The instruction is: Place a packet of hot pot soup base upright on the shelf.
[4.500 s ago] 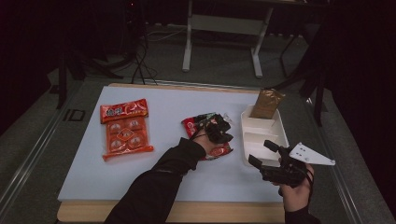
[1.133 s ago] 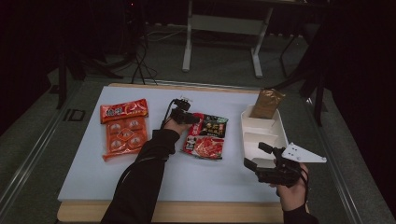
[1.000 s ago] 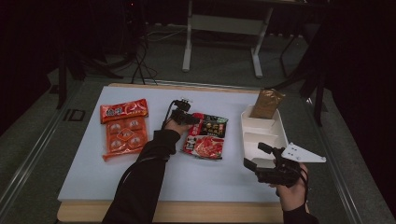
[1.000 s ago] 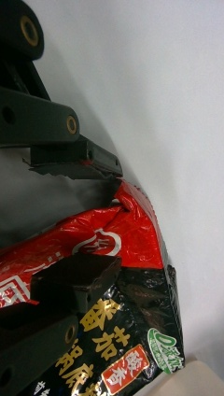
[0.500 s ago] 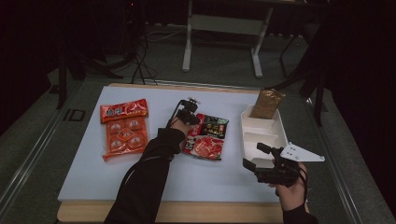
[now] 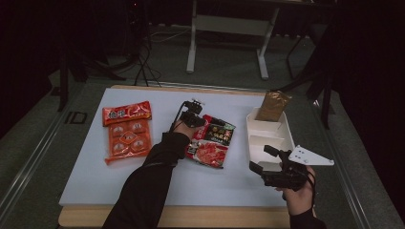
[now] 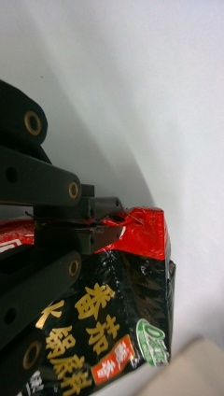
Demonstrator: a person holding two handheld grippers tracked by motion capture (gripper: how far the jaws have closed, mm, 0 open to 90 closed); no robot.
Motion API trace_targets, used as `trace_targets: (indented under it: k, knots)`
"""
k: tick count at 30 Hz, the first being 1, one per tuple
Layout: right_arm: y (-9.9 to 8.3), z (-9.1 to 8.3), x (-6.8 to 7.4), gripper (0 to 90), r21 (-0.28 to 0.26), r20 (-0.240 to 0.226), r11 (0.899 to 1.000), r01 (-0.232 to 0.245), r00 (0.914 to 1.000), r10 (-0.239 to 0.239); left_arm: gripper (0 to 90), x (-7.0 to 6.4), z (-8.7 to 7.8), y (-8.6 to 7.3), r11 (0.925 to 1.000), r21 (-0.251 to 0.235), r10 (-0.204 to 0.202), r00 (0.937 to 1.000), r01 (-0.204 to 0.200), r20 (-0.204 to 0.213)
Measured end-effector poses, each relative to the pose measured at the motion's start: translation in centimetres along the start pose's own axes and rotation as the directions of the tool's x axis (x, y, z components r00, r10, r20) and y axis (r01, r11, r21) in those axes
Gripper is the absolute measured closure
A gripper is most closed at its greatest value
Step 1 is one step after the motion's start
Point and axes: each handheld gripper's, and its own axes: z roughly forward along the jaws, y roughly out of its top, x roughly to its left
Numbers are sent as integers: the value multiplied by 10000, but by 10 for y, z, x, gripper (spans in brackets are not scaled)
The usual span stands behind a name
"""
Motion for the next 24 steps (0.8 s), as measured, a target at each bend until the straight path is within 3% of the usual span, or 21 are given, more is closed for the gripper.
trace_targets:
  k: [10, 15, 24]
  knots:
    - [2, -3, 0, 146, -176, 206, 9998, 67, 9998, -63, 885, -5, -31, -2, 9962, -872, -48, 9995, 75, 318]
    - [4, -5, 1, 146, -247, 378, 9996, 161, 9992, -152, 886, -14, -48, -2, 9914, -1225, 494, 9984, -456, 280]
    - [10, -10, 2, 143, -412, 861, 9974, 587, 9948, -550, 885, -24, -79, -5, 9785, -1869, 967, 9944, -873, 416]
